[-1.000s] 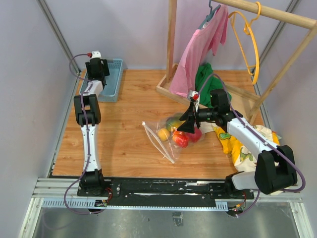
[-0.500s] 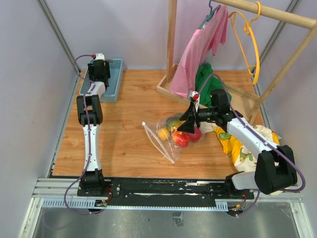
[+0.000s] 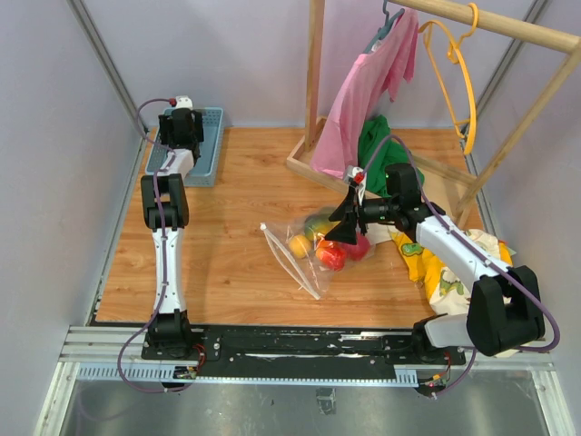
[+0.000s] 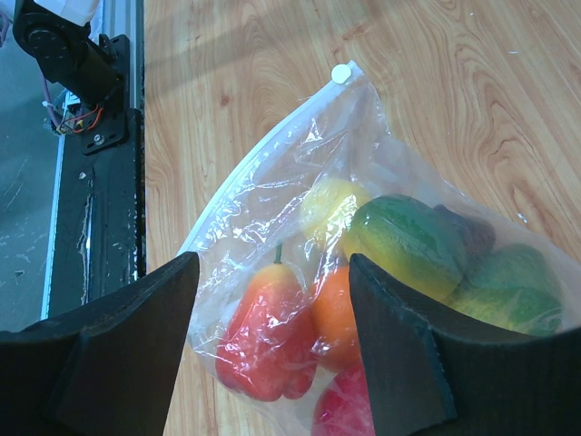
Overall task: Open the zip-top bag and remove the fake food
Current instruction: Place the fake fruit in the bin, then adjust the zipper food storage bag at the center of the board.
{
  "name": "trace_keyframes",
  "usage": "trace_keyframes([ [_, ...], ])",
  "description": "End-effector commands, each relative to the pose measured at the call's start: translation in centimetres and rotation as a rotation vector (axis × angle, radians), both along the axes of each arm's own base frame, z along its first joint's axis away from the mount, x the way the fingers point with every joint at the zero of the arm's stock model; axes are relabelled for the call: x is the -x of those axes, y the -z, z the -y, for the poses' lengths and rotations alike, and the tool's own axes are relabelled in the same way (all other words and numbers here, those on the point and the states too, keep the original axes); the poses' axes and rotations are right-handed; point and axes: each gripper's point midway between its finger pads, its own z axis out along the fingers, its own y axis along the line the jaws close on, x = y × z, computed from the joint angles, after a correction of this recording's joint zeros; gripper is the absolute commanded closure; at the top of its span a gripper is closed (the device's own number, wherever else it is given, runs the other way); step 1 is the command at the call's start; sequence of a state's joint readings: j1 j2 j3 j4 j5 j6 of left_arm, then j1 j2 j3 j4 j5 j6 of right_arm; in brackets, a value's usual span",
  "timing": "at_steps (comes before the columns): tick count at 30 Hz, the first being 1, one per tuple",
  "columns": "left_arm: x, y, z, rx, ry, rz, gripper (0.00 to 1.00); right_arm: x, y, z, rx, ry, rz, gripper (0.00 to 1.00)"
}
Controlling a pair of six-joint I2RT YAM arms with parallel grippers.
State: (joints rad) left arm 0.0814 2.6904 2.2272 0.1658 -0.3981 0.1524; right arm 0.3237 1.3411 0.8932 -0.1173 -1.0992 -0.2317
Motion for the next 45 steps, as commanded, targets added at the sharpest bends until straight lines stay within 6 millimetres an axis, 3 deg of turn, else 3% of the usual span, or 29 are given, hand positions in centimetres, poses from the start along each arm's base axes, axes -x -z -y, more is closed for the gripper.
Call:
trace_keyframes([
  [1, -0.6, -2.9, -0.2, -0.022, -0.021, 0.071, 0.03, -0.7, -1.5, 0.4, -0.023, 0.011, 0.027, 0.32],
  [11, 0.4, -9.8, -0.4, 0.015, -0.084, 0.201, 0.01, -0.4, -2.0, 0.3, -0.035, 0.002, 0.051, 0.31],
  [16, 2.5, -12.7, 1.0, 0.113, -0.084, 0.232, 0.01, -0.2, -2.5, 0.4, -0.045, -0.003, 0.075, 0.31],
  [17, 3.1, -14.3, 1.6, 0.138, -0.063, 0.256, 0.01, -0.1, -2.7, 0.4, -0.047, -0.004, 0.083, 0.31],
  [19, 4.4, -15.5, 2.6, 0.187, -0.031, 0.277, 0.01, 0.1, -2.9, 0.5, -0.048, -0.009, 0.097, 0.31],
  [26, 10.7, -18.8, 6.8, 0.37, 0.124, 0.28, 0.01, 0.5, -3.6, 0.8, -0.033, -0.023, 0.151, 0.3],
  [29, 13.8, -20.5, 9.7, 0.435, 0.262, 0.271, 0.01, 0.7, -3.7, 1.0, -0.016, -0.037, 0.17, 0.3],
  [38, 25.7, -24.2, 17.5, 0.766, 0.54, 0.245, 0.07, 1.2, -4.3, 0.8, 0.036, -0.1, 0.225, 0.3],
  [41, 29.8, -24.0, 19.8, 0.895, 0.616, 0.229, 0.09, 1.4, -4.1, 0.4, 0.074, -0.116, 0.242, 0.3],
  [45, 34.1, -21.9, 22.1, 1.037, 0.665, 0.134, 0.2, 1.7, -3.1, -0.8, 0.151, -0.111, 0.211, 0.3],
])
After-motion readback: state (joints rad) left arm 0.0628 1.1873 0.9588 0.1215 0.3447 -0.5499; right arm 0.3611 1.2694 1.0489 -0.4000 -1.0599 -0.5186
